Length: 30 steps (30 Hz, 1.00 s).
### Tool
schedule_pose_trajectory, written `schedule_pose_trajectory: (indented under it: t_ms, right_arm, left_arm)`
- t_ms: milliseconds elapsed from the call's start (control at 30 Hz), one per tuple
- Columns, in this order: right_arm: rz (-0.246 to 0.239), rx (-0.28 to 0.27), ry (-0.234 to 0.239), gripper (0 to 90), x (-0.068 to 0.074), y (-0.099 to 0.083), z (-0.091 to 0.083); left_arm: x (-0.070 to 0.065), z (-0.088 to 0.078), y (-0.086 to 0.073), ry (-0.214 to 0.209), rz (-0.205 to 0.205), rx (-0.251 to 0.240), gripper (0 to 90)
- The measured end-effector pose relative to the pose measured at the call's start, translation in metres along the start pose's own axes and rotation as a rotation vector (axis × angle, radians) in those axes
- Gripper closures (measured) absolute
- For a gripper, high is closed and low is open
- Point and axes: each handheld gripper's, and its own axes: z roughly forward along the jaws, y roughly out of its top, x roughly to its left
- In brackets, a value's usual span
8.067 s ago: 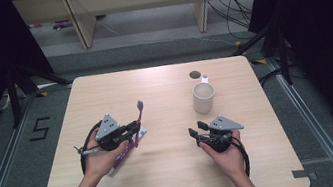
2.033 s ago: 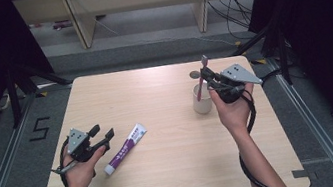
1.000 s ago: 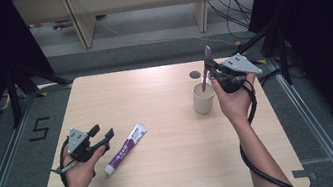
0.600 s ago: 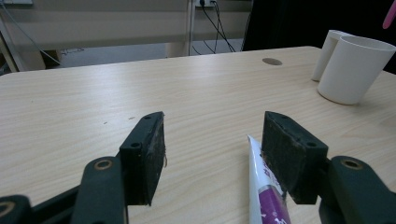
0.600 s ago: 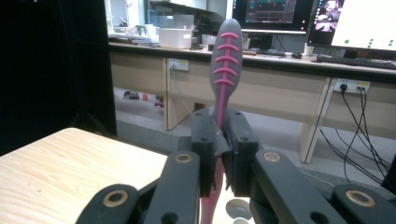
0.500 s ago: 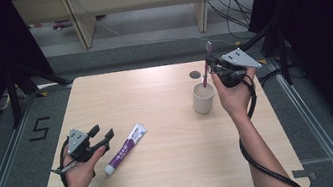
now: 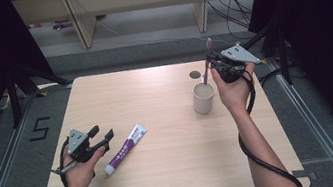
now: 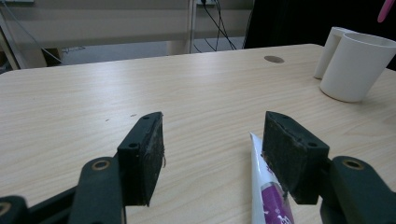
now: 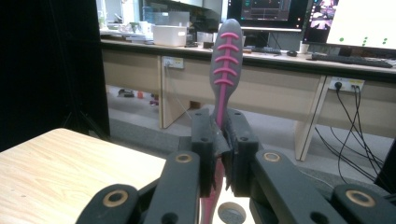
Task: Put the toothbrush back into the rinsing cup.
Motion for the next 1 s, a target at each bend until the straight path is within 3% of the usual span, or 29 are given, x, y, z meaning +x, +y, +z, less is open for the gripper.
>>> schedule_pose_trajectory:
  t_ms: [233, 333, 367, 467, 1000]
  right_arm:
    - [0.008, 0.003, -0.009, 84.0, -0.001, 0.001, 0.004]
    - [-0.011, -0.001, -0.008, 84.0, -0.003, 0.002, 0.006]
    - [0.013, 0.003, -0.013, 84.0, -0.001, 0.002, 0.006]
    - [-0.010, 0.000, -0.011, 84.0, -0.004, 0.003, 0.008]
    - [-0.008, 0.000, -0.028, 84.0, -0.008, 0.004, 0.018]
  left_arm:
    - [0.000, 0.000, 0.000, -0.002, -0.001, 0.000, 38.5]
    - [0.000, 0.001, -0.001, -0.003, -0.002, -0.003, 38.5]
    - [0.000, 0.001, -0.001, -0.006, -0.005, -0.008, 38.5]
    - [-0.001, 0.001, -0.001, -0.007, -0.003, -0.009, 38.5]
    - [0.000, 0.000, -0.001, -0.003, -0.003, 0.002, 38.5]
